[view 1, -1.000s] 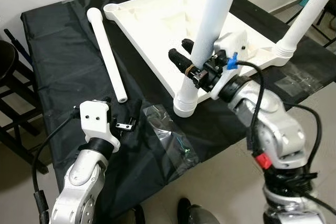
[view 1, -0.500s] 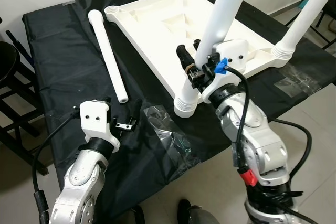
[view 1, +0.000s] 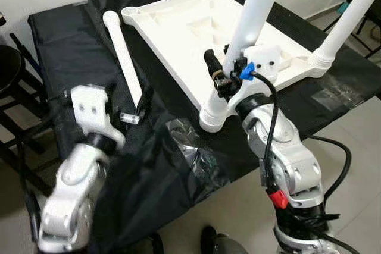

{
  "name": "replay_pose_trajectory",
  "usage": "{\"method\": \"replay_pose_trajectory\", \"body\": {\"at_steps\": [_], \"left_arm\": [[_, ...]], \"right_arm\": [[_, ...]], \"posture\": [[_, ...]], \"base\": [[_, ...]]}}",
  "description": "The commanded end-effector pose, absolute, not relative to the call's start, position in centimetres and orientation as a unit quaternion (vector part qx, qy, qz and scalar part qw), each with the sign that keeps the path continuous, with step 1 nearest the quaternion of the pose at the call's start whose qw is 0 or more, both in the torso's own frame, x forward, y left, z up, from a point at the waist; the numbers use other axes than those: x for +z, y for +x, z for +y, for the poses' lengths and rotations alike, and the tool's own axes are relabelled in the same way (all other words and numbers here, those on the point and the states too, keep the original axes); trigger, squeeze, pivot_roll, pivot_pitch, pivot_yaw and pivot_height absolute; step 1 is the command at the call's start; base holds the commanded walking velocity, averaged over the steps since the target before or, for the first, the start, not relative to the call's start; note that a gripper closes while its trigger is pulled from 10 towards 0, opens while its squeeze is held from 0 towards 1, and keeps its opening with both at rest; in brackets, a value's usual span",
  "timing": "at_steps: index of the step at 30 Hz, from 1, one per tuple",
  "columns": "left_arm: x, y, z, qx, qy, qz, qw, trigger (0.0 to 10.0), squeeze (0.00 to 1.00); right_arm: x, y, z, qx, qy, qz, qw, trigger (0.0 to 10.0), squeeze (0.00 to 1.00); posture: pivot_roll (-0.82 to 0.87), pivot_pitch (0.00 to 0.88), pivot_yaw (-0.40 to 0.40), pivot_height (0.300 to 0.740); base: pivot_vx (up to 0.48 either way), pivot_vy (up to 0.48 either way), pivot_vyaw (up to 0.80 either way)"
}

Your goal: Building children table

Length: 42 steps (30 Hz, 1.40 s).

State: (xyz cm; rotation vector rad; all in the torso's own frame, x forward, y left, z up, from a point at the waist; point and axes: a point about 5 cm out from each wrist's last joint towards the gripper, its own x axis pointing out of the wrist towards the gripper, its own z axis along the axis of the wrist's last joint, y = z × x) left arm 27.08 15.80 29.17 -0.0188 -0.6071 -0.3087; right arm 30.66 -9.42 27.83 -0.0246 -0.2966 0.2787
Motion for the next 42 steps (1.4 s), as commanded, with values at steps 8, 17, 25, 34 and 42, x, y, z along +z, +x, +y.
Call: {"method": "replay_pose_trajectory", "body": {"at_steps": [8, 17, 25, 34, 42], "left_arm": [[35.9, 26.0, 14.2, -0.277, -0.024, -0.396, 0.875, 10.0, 0.0], [41.4, 24.5, 12.9, -0.431, -0.025, -0.445, 0.784, 10.0, 0.0], [41.6, 24.0, 11.8, -0.55, 0.004, -0.406, 0.73, 10.0, 0.0], [41.0, 26.2, 8.6, -0.542, 0.033, -0.369, 0.754, 10.0, 0.0], [40.4, 28.3, 7.8, -0.514, 0.045, -0.346, 0.783, 10.0, 0.0]], "right_arm": [[24.2, 32.0, -11.0, 0.074, -0.04, -0.052, 0.995, 10.0, 0.0], [24.3, 32.6, -11.0, 0.068, -0.039, -0.047, 0.996, 10.0, 0.0], [24.7, 32.9, -11.1, 0.065, -0.038, -0.049, 0.996, 10.0, 0.0], [24.7, 33.0, -11.0, 0.064, -0.036, -0.05, 0.996, 10.0, 0.0], [24.8, 33.1, -10.8, 0.065, -0.033, -0.049, 0.996, 10.0, 0.0]], "posture": [[-0.02, 0.308, -0.031, 0.74], [-0.02, 0.307, -0.034, 0.74], [-0.01, 0.31, -0.036, 0.74], [-0.02, 0.311, -0.033, 0.74], [-0.02, 0.31, -0.028, 0.74]], "base": [[0.0, 0.0, 0.0], [0.0, 0.0, 0.0], [0.0, 0.0, 0.0], [0.0, 0.0, 0.0], [0.0, 0.0, 0.0]]}}
